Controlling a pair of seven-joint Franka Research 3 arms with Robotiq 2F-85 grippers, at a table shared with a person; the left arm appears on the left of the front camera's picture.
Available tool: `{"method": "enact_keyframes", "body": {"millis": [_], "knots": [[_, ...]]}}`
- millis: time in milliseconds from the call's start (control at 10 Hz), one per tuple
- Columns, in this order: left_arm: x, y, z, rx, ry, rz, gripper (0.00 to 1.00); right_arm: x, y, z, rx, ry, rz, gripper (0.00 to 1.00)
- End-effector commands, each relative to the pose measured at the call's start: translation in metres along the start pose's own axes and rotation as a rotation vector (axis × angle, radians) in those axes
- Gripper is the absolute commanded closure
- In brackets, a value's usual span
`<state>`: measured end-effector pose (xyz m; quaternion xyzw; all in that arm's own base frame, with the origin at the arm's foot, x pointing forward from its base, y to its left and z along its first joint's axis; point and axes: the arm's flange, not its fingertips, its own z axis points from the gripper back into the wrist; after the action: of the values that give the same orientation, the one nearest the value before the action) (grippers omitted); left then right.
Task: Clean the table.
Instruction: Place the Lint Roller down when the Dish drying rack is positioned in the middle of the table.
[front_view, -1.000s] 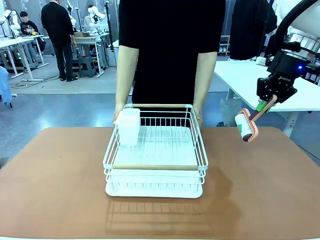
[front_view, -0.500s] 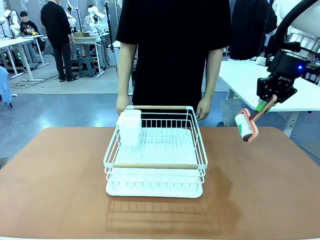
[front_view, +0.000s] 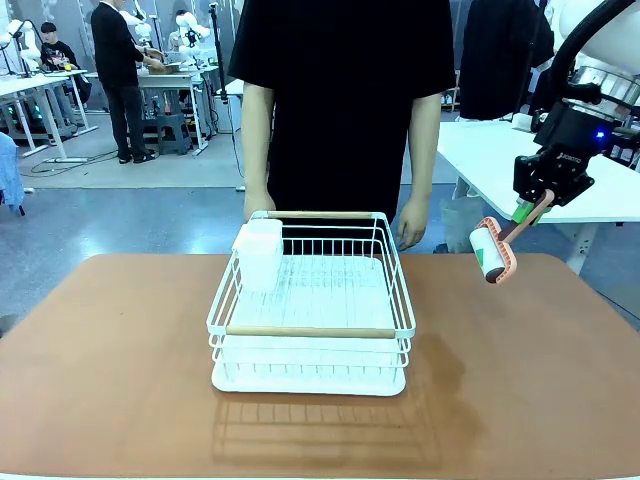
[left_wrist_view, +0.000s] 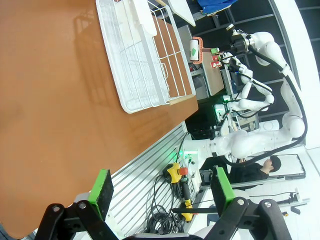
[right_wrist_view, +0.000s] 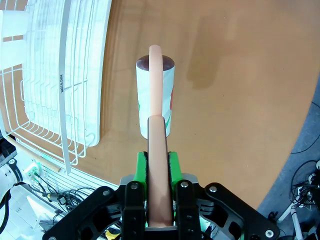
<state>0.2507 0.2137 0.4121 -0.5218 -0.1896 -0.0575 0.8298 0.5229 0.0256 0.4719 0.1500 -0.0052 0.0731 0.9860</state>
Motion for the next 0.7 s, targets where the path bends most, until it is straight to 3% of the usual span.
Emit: {"method": "enact_keyframes", "body": {"millis": [0, 600], "knots": [[-0.0023, -0.0008, 0.0013, -0.019, -0.012, -0.029, 0.00, -0.0001, 0.0027, 0.0029, -0.016, 0.000, 0.009, 0.79], [-0.0023, -0.0008, 0.0013, -0.019, -0.012, -0.029, 0.00, -0.0001, 0.0027, 0.0029, -0.016, 0.000, 0.009, 0.79]]}}
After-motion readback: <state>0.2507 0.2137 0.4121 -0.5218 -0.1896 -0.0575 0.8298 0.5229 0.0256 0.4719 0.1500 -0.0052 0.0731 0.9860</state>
